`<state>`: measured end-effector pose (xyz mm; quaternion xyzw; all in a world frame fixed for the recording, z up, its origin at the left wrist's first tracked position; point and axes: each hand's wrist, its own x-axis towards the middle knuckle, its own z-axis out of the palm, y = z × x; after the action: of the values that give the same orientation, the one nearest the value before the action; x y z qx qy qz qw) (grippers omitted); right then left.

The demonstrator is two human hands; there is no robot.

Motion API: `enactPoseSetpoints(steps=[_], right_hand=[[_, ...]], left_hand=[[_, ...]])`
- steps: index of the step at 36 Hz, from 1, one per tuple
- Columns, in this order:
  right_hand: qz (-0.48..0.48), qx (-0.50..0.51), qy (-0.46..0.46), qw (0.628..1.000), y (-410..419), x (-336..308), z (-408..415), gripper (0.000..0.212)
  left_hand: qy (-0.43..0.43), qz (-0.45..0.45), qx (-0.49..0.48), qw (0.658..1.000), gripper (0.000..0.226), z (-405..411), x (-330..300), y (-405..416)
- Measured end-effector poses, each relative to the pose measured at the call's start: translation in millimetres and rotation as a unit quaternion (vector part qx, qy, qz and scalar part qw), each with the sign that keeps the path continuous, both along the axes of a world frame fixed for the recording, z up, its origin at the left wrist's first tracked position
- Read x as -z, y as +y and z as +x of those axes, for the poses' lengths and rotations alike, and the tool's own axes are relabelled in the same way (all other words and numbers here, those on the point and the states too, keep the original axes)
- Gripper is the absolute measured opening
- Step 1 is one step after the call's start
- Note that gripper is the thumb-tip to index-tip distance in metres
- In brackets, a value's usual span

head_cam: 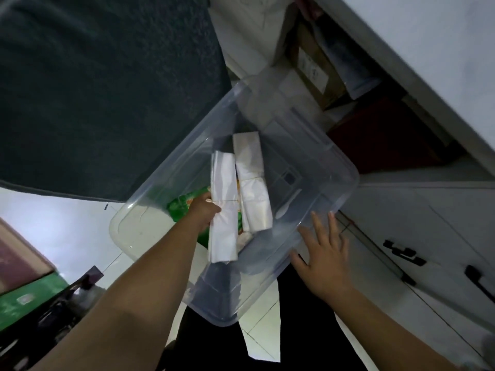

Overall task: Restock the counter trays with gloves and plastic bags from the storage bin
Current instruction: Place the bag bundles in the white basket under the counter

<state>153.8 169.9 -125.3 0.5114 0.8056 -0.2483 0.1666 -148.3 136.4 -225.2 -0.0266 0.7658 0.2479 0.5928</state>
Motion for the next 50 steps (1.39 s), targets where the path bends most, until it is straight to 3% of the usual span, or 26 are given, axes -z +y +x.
enactPoseSetpoints(steps=[9,15,17,20,22,27,32,39,50], right_hand=[[-0.118,0.000,-0.029,0.993,26.6,-32.1,-12.6,0.062],[-0.182,0.015,0.079,0.980,59.4,-91.1,-39.0,0.061],[-0.275,0.076,0.148,0.947,70.0,-113.4,-50.0,0.057],[-0.429,0.157,0.237,0.857,86.1,-143.4,-66.0,0.048],[-0.485,0.155,0.287,0.811,97.7,-158.5,-76.1,0.053],[-0.534,0.067,0.363,0.760,116.4,-194.6,-99.5,0.050],[-0.510,0.020,0.408,0.757,114.5,-237.1,-110.2,0.055],[-0.476,-0.003,0.447,0.758,78.8,-285.7,-109.3,0.054],[-0.302,0.132,0.582,0.743,-0.8,-352.0,-72.9,0.047]], left_hand=[[0.051,0.086,-0.005,0.995,0.038,11.2,-138.4,-15.1],[0.034,0.156,-0.094,0.983,0.036,27.1,-229.5,-28.1],[-0.001,0.173,-0.132,0.976,0.038,32.5,-254.0,-31.5],[-0.020,0.204,-0.169,0.964,0.039,40.5,-282.5,-34.9],[-0.019,0.222,-0.187,0.957,0.042,45.3,-298.7,-35.9],[-0.005,0.281,-0.210,0.936,0.040,53.3,-337.9,-37.0],[0.003,0.357,-0.227,0.906,0.045,52.6,-370.7,-47.8],[0.055,0.429,-0.142,0.890,0.049,42.4,-403.7,-77.4],[0.000,0.494,0.023,0.869,0.051,40.7,-432.9,-118.3]])
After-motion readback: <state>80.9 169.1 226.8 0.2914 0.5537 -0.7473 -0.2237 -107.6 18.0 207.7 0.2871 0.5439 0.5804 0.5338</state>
